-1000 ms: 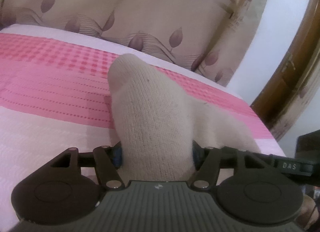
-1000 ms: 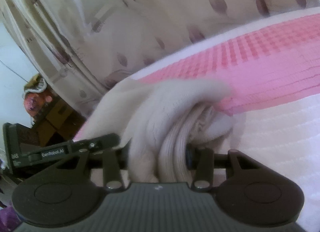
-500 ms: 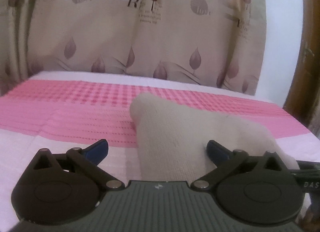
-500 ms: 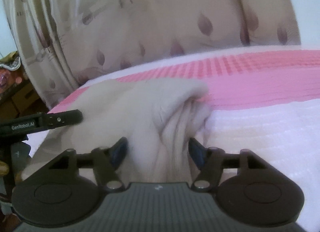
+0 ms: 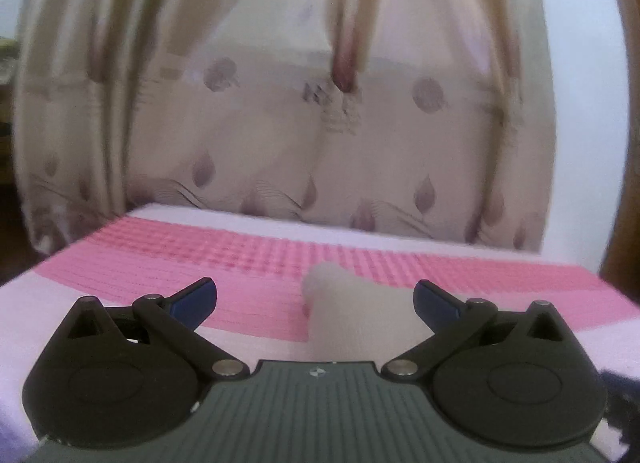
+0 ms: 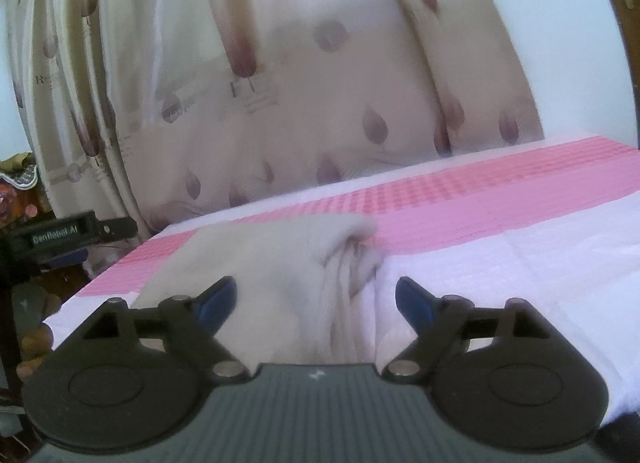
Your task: Fold small clothes
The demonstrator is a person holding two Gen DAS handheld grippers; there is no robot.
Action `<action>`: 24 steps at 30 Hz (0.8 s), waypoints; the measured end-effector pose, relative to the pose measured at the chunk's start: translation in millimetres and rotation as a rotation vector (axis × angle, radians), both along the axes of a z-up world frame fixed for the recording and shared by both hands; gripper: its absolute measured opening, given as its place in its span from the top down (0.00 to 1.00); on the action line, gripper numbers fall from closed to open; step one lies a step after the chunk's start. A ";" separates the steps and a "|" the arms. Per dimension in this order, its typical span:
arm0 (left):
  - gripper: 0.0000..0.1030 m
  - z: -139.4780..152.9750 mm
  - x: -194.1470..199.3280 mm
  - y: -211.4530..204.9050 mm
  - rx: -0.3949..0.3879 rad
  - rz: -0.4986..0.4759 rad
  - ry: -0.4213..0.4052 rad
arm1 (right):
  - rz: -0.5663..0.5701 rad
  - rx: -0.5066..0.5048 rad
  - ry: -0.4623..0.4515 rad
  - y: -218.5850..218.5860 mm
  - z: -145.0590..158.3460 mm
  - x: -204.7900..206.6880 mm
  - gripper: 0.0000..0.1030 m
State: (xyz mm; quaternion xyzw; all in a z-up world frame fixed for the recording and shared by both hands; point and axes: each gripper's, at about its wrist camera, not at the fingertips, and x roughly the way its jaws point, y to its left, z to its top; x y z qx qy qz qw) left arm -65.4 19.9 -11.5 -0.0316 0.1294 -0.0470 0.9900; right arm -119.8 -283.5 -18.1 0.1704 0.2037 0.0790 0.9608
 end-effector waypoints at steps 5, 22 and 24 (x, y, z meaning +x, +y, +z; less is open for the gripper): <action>0.00 18.6 -19.6 19.2 -0.161 -0.117 -0.088 | 0.014 -0.015 -0.035 4.2 13.2 -14.4 0.13; 0.00 49.6 -46.5 -7.4 0.150 -0.064 -0.136 | 0.026 -0.041 -0.102 15.5 38.2 -40.0 0.07; 0.00 47.0 -47.4 -8.5 0.151 -0.082 -0.131 | 0.019 -0.049 -0.104 16.5 38.7 -41.3 0.07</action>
